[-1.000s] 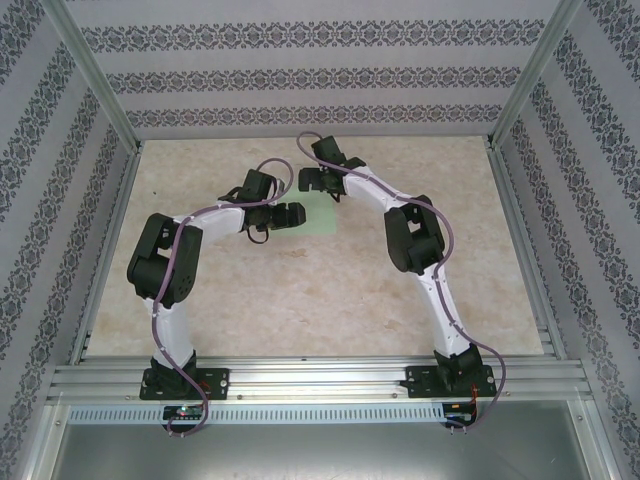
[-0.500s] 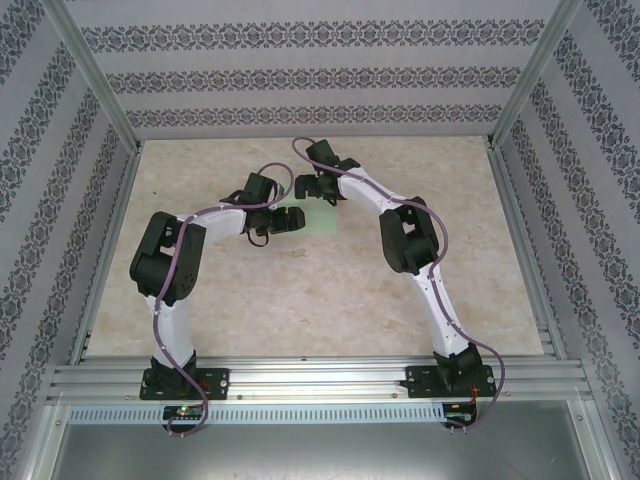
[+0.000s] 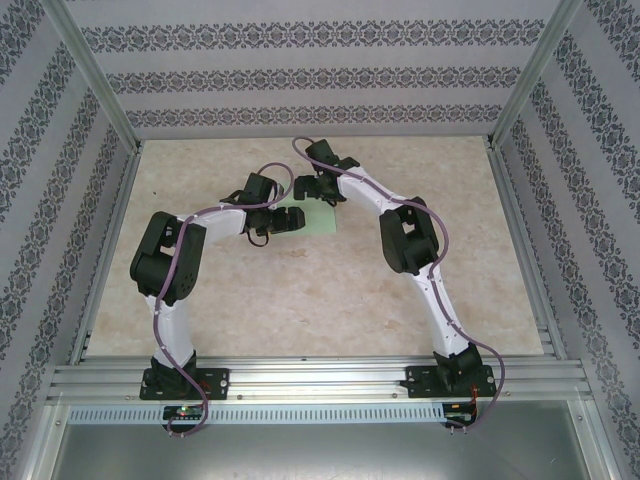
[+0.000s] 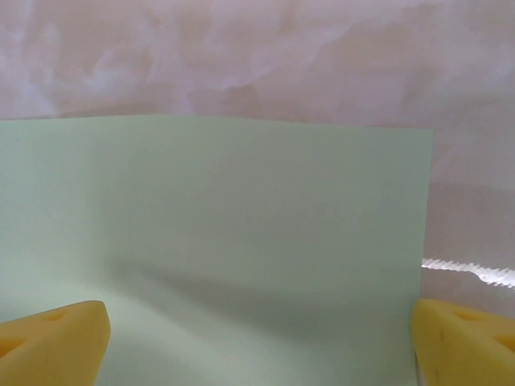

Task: Fold a paper plane with a square sheet of paper (fold left side to right side)
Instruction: Pick up the square sheet of paper from the center of the table.

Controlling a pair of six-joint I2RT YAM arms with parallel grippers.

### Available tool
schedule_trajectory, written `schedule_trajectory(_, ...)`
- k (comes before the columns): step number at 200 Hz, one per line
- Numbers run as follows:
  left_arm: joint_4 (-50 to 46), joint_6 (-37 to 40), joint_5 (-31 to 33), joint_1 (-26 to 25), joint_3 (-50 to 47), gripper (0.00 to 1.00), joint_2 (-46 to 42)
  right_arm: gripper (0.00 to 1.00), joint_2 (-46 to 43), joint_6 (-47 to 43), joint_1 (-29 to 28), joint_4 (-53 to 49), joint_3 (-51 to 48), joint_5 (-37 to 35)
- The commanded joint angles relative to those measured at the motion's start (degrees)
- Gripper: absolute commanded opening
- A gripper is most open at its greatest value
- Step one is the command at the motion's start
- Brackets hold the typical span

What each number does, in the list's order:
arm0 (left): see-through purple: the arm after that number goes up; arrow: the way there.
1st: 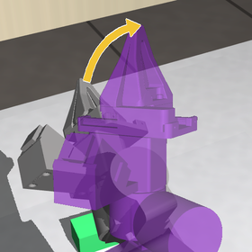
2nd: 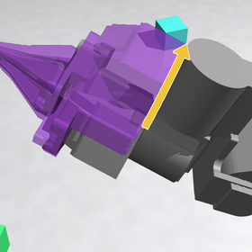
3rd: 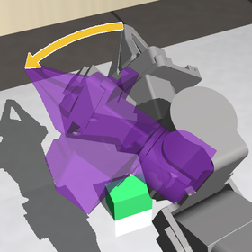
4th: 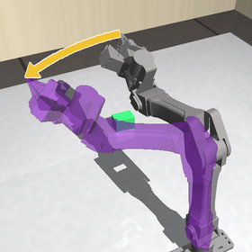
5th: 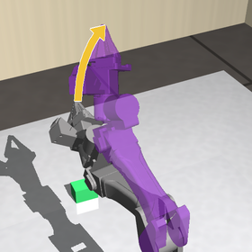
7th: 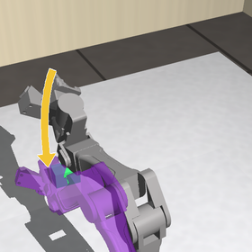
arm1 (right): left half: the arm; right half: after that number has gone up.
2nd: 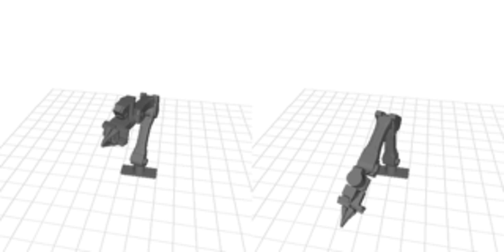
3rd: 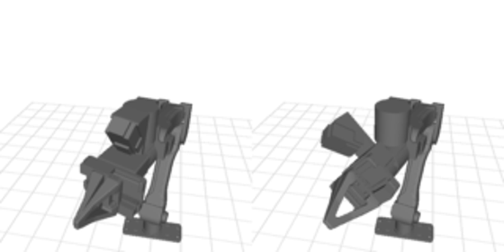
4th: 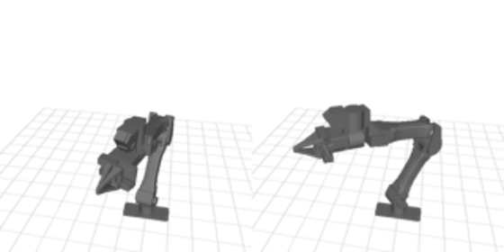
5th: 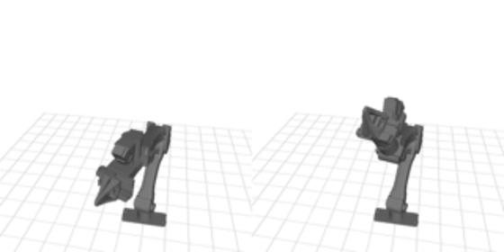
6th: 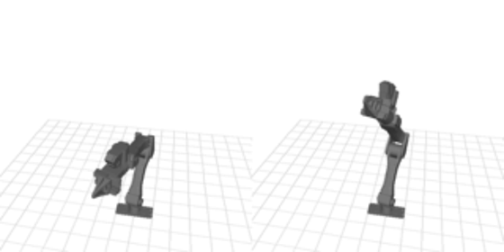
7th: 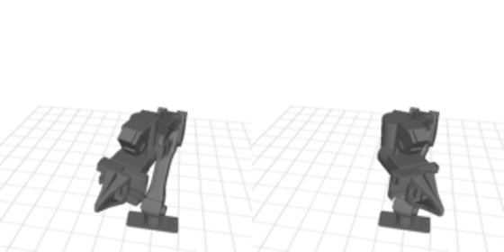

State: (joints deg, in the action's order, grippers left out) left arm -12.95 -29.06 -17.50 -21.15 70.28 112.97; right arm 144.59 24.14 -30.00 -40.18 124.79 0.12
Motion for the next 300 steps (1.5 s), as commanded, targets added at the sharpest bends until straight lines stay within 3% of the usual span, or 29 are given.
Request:
schedule_trajectory(1,0.43,-0.83,-0.12,-0.78,-1.12,0.85,2.48,0.92,0.52,1.8,-2.82,-5.11,-0.25,6.51)
schedule_trajectory(105,2.01,-0.39,-2.08,-0.91,-1.55,0.85,0.63,0.52,-6.3,-0.6,-3.05,-0.75,-7.98,12.21)
schedule_trajectory(165,1.91,1.54,-2.06,-0.68,-3.11,0.87,-7.11,0.29,-11.99,0.7,-1.55,5.26,-15.28,16.93)
schedule_trajectory(202,2.57,1.78,-3.41,0.77,-5.69,0.9,-15.35,0.23,-20.14,1.99,0.91,15.53,-26.09,21.66)
schedule_trajectory(259,2.9,-0.62,-5.2,5.31,-10.3,0.95,-29.07,0.23,-36.49,4.58,6.35,34.64,-45.53,36.85)
schedule_trajectory(300,7.15,-2.32,-15.02,5.66,-9.73,0.96,-34.07,0.23,-47.41,8.14,10.4,43.72,-54.57,49.42)
